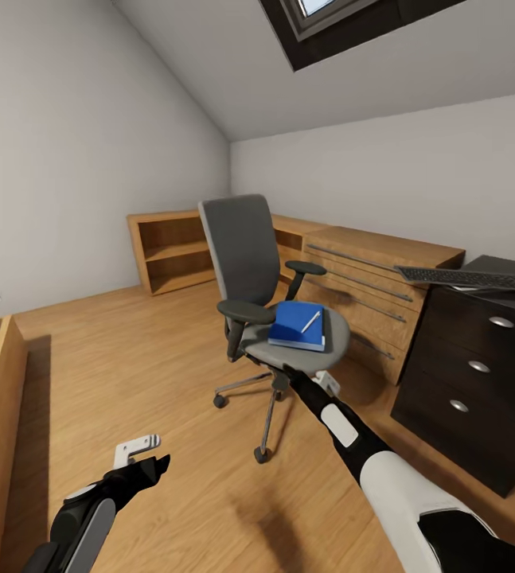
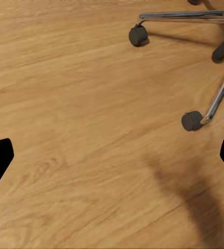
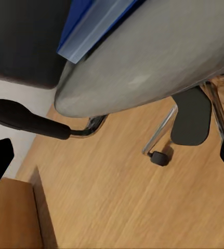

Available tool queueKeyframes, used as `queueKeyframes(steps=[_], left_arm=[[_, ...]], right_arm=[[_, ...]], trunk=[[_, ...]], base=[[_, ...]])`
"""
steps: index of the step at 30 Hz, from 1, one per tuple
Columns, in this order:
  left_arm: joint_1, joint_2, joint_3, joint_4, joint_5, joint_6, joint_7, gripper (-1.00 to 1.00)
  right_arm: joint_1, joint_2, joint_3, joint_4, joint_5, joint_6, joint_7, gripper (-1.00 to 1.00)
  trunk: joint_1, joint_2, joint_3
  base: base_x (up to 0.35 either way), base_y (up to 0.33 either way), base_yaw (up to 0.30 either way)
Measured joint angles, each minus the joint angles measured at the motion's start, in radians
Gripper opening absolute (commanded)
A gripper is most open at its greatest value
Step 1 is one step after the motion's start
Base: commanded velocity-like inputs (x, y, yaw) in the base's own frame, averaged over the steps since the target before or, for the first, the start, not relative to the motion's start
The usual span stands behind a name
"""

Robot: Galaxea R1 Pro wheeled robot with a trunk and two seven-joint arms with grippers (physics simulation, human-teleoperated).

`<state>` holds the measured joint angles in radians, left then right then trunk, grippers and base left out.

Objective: In the bedroom, organize the workspace by keeping the computer under the desk, ensuring the monitor is on the desk, placing the keyboard on the desk next to the monitor, placing the mouse on the desk next to the keyboard, moving the folder from the swivel chair onto the desk next to the mouse, stacking the notebook on top of the folder with the pen on top of the notebook, and positioning the swivel chair next to the desk.

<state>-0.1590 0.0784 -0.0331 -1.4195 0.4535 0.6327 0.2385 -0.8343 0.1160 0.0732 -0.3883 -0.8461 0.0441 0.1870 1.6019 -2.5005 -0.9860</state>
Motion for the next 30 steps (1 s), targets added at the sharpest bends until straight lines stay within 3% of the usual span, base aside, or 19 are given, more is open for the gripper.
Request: queueKeyframes(steps=[19,30], left_arm=[[0.0,0.0,0.0,0.0,0.001,0.0,0.0,1.0],[0.0,-0.001,0.0,0.0,0.001,0.0,-0.001,1.0]], right_arm=[[0.001,-0.003,-0.001,0.002,-0.002,-0.002,0.034,1.0],[0.002,-0.004,-0.001,0.003,-0.001,-0.002,0.034,1.0]], trunk=[[0.0,0.0,0.0],[0.0,0.0,0.0]], base=[[0.085,0.0,0.0],[0.233,0.0,0.0]])
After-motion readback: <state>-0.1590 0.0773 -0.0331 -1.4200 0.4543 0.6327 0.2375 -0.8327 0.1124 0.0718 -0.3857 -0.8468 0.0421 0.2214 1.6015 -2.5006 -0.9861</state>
